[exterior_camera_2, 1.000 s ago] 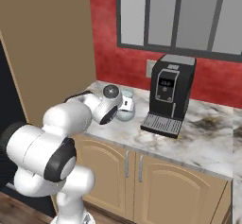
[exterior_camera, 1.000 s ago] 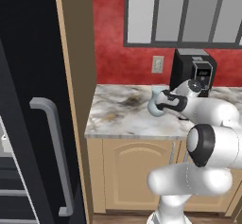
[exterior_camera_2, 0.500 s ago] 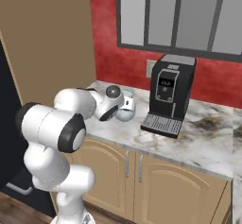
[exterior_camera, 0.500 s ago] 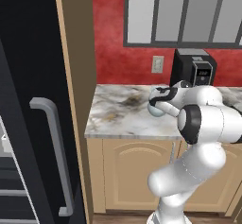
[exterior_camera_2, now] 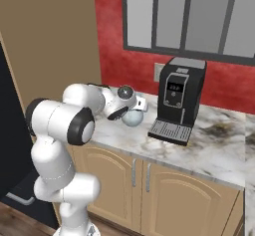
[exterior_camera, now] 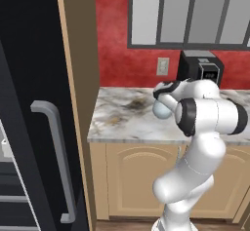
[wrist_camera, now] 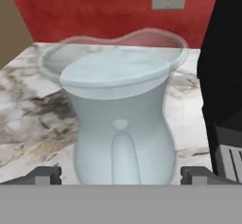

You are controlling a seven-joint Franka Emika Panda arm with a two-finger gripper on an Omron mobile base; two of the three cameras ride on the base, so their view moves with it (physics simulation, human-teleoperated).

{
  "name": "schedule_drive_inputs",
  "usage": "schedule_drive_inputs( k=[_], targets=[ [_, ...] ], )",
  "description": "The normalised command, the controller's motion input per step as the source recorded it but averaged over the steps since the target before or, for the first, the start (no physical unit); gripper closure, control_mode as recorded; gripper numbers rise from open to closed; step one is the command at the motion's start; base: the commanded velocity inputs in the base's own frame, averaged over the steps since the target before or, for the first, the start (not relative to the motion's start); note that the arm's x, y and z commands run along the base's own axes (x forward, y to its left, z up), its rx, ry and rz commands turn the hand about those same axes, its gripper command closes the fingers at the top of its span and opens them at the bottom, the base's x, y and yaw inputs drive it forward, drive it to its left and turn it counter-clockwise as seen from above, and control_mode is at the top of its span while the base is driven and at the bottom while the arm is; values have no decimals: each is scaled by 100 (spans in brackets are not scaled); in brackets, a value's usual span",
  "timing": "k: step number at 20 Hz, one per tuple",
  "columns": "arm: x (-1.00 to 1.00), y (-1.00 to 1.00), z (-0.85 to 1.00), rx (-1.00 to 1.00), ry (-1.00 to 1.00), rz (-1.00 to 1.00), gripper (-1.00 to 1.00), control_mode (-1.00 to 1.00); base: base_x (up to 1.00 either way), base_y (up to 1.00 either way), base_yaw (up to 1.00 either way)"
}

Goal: Move the tacos and lemon from the second highest shelf to the top shelf to make space. Then, place the pitcher from the counter on the cleared second highest shelf.

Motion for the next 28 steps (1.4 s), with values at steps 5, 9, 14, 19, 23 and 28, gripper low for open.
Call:
schedule_drive_inputs(
  k=[5,9,14,19,23,28],
  targets=[
    [13,-7,-35,0,0,1,-100,-100,0,0,0],
    [-9,3,-60,-4,0,4,100,-100,0,0,0],
    [-27,18,-62,-7,0,4,100,-100,0,0,0],
    [-2,8,-16,-1,0,1,100,-100,0,0,0],
    [-12,14,-8,0,-3,0,100,-100,0,0,0],
    [-56,40,11,-1,-23,11,100,-100,0,0,0]
  ],
)
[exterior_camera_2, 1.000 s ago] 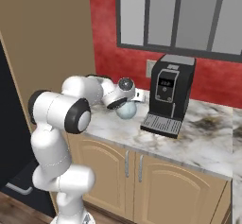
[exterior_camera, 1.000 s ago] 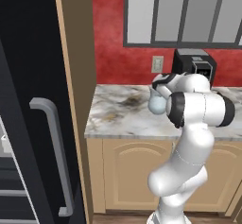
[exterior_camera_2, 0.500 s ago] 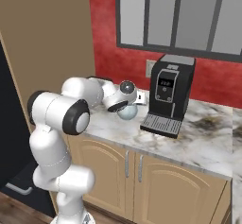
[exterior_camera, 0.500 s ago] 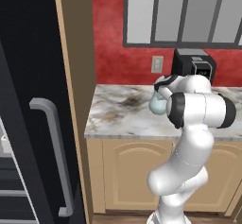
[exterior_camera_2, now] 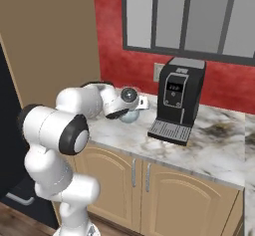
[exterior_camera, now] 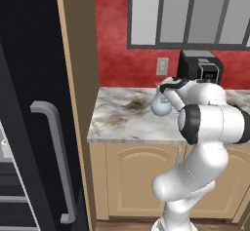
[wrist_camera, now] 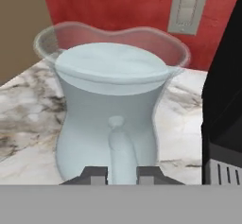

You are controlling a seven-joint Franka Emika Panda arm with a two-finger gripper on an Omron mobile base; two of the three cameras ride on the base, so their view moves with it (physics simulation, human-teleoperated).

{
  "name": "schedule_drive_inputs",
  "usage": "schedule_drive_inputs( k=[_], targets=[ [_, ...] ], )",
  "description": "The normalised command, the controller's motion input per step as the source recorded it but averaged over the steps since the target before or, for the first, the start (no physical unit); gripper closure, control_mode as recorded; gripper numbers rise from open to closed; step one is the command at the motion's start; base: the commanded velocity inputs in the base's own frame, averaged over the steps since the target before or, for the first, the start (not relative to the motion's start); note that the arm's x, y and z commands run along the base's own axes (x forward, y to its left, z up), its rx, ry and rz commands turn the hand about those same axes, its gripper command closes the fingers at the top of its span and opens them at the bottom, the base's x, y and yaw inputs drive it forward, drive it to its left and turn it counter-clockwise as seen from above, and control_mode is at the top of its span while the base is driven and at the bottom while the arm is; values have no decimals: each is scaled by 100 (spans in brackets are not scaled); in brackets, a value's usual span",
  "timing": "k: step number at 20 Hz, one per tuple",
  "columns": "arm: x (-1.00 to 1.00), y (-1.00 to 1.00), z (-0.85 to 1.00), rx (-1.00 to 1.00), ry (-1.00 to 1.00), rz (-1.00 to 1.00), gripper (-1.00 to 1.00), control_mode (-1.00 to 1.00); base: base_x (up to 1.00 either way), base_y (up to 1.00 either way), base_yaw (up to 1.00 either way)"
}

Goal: Move the tacos and lemon from the second highest shelf to the top shelf to make space. Then, place the pitcher from the counter on the cleared second highest shelf.

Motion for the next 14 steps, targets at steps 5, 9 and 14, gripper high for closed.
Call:
schedule_drive_inputs(
  k=[5,9,14],
  targets=[
    [-77,45,72,-7,-25,18,100,-100,0,0,0],
    [-92,46,100,-17,-2,19,100,-100,0,0,0],
    [-96,44,100,-25,8,13,100,-100,0,0,0]
  ],
)
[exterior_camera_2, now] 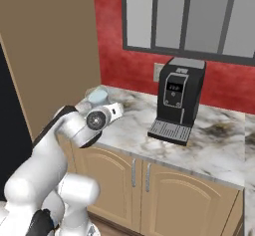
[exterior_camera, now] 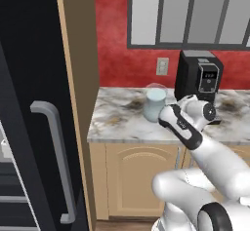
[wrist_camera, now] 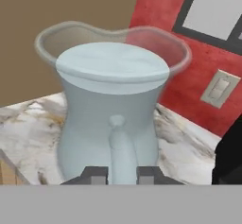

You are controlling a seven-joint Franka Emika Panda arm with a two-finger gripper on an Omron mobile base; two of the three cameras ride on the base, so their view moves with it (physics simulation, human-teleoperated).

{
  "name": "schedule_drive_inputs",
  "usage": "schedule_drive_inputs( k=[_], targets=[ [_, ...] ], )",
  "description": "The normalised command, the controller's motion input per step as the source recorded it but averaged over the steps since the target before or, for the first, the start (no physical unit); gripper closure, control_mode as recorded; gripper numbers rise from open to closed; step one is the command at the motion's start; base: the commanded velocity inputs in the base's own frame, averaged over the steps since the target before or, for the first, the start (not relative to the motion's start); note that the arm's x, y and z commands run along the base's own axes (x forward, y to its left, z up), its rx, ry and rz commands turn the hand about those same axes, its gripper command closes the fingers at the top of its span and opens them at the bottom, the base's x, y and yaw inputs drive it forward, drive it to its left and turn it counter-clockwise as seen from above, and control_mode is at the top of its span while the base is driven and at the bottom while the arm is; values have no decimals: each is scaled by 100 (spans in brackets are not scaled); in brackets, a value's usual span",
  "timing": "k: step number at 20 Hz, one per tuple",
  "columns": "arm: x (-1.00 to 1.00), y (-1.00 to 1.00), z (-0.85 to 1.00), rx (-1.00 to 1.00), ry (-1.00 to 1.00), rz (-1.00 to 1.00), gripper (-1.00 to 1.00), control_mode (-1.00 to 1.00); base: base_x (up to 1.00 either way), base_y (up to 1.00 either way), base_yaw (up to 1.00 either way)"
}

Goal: Move the tacos and lemon from the second highest shelf to the top shelf to make space. Then, place the pitcher from the counter on the cleared second highest shelf.

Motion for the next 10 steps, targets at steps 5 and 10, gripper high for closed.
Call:
schedule_drive_inputs(
  k=[5,10],
  targets=[
    [-62,26,100,-16,19,6,100,-100,0,0,0],
    [-50,6,94,-1,10,1,100,-100,0,0,0]
  ],
)
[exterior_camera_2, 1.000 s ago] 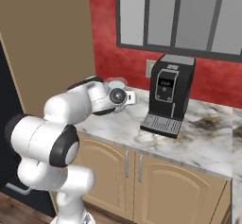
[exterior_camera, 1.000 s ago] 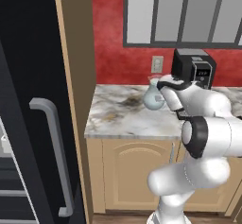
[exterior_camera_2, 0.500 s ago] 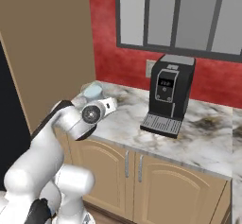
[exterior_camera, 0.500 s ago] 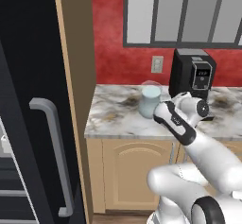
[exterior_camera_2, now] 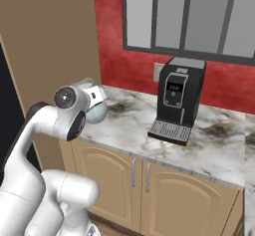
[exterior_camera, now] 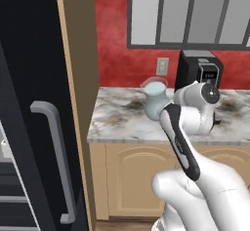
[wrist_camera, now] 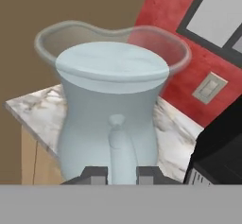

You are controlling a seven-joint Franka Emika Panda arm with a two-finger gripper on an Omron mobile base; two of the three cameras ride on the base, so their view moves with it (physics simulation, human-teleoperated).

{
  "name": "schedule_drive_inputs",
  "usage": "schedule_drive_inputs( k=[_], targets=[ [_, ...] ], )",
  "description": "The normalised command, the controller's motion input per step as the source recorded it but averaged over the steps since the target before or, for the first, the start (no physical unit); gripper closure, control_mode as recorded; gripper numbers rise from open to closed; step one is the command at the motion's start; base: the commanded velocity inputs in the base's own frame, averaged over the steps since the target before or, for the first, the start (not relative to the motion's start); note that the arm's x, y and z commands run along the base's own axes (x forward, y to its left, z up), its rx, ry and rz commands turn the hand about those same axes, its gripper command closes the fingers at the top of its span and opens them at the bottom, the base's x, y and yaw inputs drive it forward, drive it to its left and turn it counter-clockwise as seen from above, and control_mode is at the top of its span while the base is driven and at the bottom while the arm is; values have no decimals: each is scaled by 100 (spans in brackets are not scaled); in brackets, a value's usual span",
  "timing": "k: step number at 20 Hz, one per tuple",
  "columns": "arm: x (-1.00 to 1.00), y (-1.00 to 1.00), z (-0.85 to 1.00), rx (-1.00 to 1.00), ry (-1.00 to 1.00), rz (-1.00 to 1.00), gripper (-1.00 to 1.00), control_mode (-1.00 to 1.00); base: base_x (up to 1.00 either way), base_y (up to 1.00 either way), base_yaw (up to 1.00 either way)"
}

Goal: Move the tacos and lemon from the second highest shelf to the top shelf to make space. Then, place the pitcher from the counter on the cleared second highest shelf.

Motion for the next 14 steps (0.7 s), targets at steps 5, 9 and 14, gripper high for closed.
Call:
schedule_drive_inputs(
  k=[5,9,14],
  targets=[
    [-80,0,9,8,-9,3,100,-100,0,0,0],
    [-56,5,0,17,-5,1,100,-100,0,0,0],
    [-43,8,10,19,-3,0,100,-100,0,0,0]
  ],
)
